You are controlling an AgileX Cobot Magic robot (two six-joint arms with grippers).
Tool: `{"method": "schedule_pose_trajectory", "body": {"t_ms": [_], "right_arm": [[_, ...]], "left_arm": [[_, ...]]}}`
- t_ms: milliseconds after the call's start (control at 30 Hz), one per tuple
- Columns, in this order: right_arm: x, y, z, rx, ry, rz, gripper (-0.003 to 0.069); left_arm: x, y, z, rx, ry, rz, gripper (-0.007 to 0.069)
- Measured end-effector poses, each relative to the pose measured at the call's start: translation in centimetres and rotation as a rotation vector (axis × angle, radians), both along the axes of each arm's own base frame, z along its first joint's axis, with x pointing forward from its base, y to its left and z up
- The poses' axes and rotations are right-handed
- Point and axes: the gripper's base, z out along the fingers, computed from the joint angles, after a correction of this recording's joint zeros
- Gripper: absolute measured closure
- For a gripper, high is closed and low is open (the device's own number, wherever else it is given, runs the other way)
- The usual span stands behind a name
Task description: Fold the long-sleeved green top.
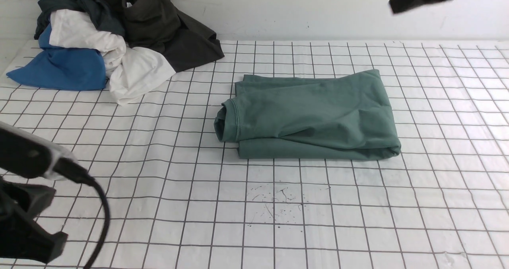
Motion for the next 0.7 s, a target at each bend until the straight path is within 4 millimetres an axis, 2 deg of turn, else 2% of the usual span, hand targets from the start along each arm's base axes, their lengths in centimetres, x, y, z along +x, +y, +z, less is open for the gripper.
{"method": "schedule_pose_trajectory", "body": {"t_ms": [33, 67, 100, 133, 167, 233, 333, 367, 400, 500, 600, 633, 667, 700], "right_arm": [[-0.7, -0.2, 0.8, -0.003, -0.023, -0.003, 0.0673], [-3.7, -1.0, 3.7, -0.026, -0.107, -0.021, 0.0673], [-5.5, -1.5, 5.1, -0.044, -0.155, -0.038, 0.0673], [-5.4, -1.5, 5.0, -0.045, -0.152, -0.038, 0.0673], [-8.2, -2.4, 6.3, -0.076, -0.199, -0.069, 0.0672], [-11.3, -3.3, 6.9, -0.097, -0.251, -0.105, 0.0671], [-15.1, -4.3, 4.6, -0.086, -0.360, -0.148, 0.0670], [-15.4, -4.3, 4.3, -0.088, -0.353, -0.148, 0.0670], [-16.7, -4.5, 3.8, -0.071, -0.410, -0.156, 0.0670], [-20.4, -5.0, -1.4, 0.001, -0.518, -0.180, 0.0670], [-22.9, -5.3, -7.4, 0.091, -0.537, -0.211, 0.0670], [-23.3, -5.4, -7.5, 0.105, -0.563, -0.217, 0.0670], [-24.6, -5.6, -11.6, 0.162, -0.553, -0.248, 0.0669], [-25.0, -5.7, -11.9, 0.181, -0.573, -0.255, 0.0669]], "left_arm": [[-0.3, 0.1, 0.1, -0.004, -0.019, -0.001, 0.0631], [-1.4, 0.4, 0.8, -0.028, -0.118, -0.006, 0.0631], [-2.0, 0.6, 1.0, -0.041, -0.165, -0.009, 0.0631], [-2.0, 0.6, 0.9, -0.042, -0.166, -0.009, 0.0631], [-2.9, 0.8, 0.8, -0.059, -0.228, -0.013, 0.0631], [-3.7, 1.1, 0.5, -0.076, -0.285, -0.018, 0.0631], [-4.9, 1.3, -0.5, -0.104, -0.383, -0.028, 0.0631], [-4.9, 1.3, -0.5, -0.106, -0.388, -0.029, 0.0631], [-5.1, 1.4, -0.7, -0.111, -0.406, -0.031, 0.0631], [-5.6, 1.5, -1.6, -0.120, -0.441, -0.035, 0.0631], [-5.6, 1.5, -2.3, -0.118, -0.432, -0.036, 0.0631], [-5.6, 1.5, -2.3, -0.117, -0.431, -0.036, 0.0631], [-5.5, 1.4, -2.9, -0.112, -0.412, -0.036, 0.0631], [-5.5, 1.4, -3.0, -0.112, -0.411, -0.036, 0.0631]]}}
